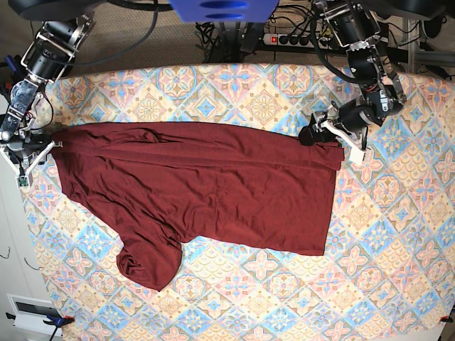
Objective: Layout the t-shirt on the table in an organized manner, then fold the t-shirt properly
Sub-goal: 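Shift the left gripper along the shirt edge toward the shirt middle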
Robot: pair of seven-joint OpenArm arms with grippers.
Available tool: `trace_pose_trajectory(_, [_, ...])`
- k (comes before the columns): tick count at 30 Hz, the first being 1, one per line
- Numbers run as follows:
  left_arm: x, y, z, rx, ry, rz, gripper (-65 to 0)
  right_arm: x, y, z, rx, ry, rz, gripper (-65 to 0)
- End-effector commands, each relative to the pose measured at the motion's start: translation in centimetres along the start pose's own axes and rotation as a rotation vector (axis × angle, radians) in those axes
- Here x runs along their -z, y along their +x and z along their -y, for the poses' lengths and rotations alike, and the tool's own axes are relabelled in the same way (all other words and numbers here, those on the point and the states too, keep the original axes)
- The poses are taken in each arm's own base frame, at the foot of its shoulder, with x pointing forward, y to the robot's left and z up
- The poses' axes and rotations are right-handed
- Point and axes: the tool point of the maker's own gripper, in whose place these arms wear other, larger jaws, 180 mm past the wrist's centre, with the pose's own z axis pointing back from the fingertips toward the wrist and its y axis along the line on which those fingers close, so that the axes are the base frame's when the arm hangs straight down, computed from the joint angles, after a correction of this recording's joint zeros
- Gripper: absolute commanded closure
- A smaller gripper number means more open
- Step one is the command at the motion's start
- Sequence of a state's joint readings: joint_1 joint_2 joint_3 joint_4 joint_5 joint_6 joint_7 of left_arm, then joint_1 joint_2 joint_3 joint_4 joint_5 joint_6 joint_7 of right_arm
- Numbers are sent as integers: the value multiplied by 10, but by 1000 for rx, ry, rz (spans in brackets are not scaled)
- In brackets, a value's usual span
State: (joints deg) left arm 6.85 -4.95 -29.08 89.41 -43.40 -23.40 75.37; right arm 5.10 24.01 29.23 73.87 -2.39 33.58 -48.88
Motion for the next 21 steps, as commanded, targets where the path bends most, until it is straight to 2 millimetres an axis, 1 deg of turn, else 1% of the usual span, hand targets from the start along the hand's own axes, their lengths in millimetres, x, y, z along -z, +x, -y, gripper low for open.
trace_pose_trajectory(1, [-1,12,4,15,-7,42,-429,-8,19,17,-2,-36,54,-191])
trace_pose_trajectory(5, [7,11,7,-46,9,79,-429,-8,19,17,-2,-36,54,-191])
trace_pose_trajectory(11, [13,15,10,-149,8,142,-429,-8,19,17,-2,-36,54,-191])
trace_pose_trajectory(16, [7,6,0,-280,20,191,-428,-8,19,17,-2,-36,54,-191])
trace_pose_trajectory(19, [1,-7,-4,-363,-1,183,-428,-8,19,17,-2,-36,54,-191])
trace_pose_trajectory(21, [-6,-6,-7,-402,-22,214,-428,-8,19,17,-2,-36,54,-191])
